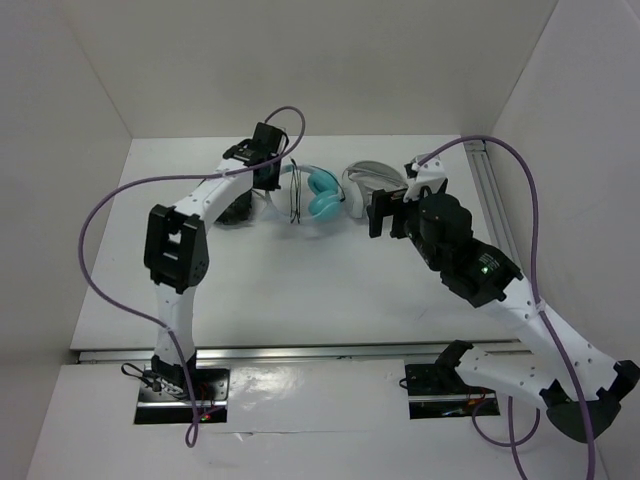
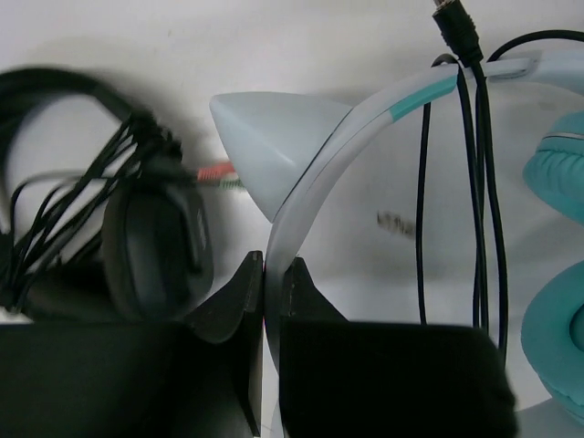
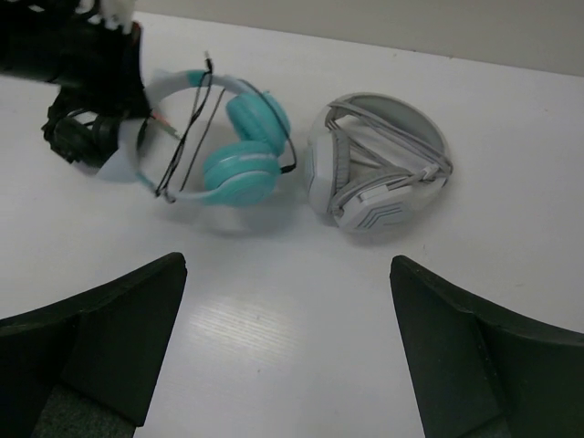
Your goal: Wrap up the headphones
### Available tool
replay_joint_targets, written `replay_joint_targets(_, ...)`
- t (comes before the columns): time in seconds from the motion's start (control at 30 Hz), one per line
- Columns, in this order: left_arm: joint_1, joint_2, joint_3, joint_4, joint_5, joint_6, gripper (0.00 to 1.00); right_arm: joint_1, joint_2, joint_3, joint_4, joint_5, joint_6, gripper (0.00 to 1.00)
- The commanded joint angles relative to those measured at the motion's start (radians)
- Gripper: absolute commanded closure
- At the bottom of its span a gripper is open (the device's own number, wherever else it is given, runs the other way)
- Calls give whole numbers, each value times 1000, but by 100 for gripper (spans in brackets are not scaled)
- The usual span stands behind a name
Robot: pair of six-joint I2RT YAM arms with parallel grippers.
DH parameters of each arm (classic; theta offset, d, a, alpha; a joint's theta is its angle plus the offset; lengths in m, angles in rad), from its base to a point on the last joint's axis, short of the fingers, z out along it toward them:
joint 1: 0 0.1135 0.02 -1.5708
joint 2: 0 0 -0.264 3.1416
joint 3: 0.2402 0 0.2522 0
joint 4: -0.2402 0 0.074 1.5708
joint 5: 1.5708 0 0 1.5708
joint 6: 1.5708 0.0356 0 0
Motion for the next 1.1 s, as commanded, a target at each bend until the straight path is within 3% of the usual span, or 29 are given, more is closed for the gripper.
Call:
replay_joint_targets(0.0, 11, 105, 156, 73, -8, 4, 100, 29, -44, -3, -3, -8, -13, 0)
replay_joint_targets(0.1, 42, 173, 227, 73, -16, -16, 100, 57, -56, 17, -14, -8, -13, 0)
replay_joint_targets(0.37, 74, 237, 216, 117, 56, -28, 100, 80, -84, 8, 6, -21, -13, 0)
replay_joint_targets(0.53, 74, 250, 183, 108, 82, -53, 70, 80, -75, -1, 6, -33, -13, 0)
replay_joint_targets(0.77, 83, 230, 172, 105, 162, -76, 62, 80, -66, -1, -3, -56, -13, 0)
replay_joint_targets(0.83, 83, 219, 172, 94, 162, -87, 48, 80, -66, -1, -3, -56, -13, 0)
replay_joint_targets(1.07, 93, 156, 150, 82, 127, -107, 46, 80, -66, 8, -3, -86, -13, 0)
